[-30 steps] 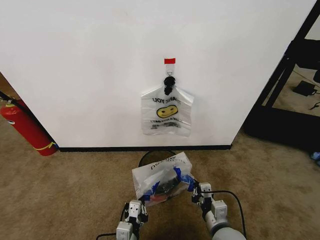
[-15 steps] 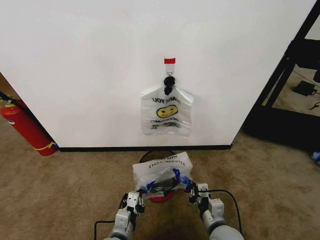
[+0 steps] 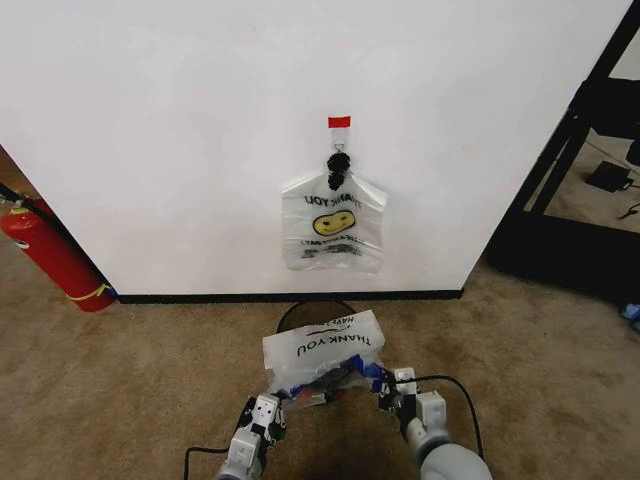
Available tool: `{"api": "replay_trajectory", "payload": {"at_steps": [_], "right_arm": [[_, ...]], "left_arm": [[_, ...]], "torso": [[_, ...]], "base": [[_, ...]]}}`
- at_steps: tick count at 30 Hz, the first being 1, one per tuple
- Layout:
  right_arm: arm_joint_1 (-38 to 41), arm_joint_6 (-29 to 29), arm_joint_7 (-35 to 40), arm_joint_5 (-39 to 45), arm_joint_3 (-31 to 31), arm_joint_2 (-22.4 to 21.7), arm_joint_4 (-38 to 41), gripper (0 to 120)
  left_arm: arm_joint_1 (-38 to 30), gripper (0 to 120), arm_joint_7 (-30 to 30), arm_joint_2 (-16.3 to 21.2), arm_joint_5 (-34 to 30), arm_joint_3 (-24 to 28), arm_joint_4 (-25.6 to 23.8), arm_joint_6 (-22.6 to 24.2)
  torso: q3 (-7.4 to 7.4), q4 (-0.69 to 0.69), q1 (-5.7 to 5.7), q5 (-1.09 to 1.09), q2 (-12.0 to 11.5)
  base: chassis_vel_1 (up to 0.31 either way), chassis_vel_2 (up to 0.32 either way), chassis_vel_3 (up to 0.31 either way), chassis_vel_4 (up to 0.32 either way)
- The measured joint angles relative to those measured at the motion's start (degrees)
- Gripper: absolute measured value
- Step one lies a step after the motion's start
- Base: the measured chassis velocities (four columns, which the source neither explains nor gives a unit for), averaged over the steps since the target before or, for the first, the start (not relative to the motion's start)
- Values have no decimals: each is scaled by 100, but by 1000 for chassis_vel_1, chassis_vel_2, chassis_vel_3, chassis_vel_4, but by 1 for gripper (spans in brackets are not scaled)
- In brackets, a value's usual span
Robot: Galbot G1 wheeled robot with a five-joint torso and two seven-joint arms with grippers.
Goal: Pick up the garbage bag from the wall and place it over the trash bin.
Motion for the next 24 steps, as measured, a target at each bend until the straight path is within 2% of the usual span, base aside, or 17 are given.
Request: {"api": "replay_trajectory", "payload": {"at_steps": [10, 24], "right_arm": [[267, -36, 28, 92, -21, 54, -348, 0], [357, 133, -35, 18, 21, 93, -486, 0]], "left_arm": [[-228, 0, 7, -115, 86, 47, 282, -25], [-254, 0, 98, -142, 241, 80, 336, -147]], "torso": [[0, 0, 0, 1, 0], [0, 0, 0, 1, 0]], "base": [[0, 0, 0, 0], [0, 0, 0, 0]]}}
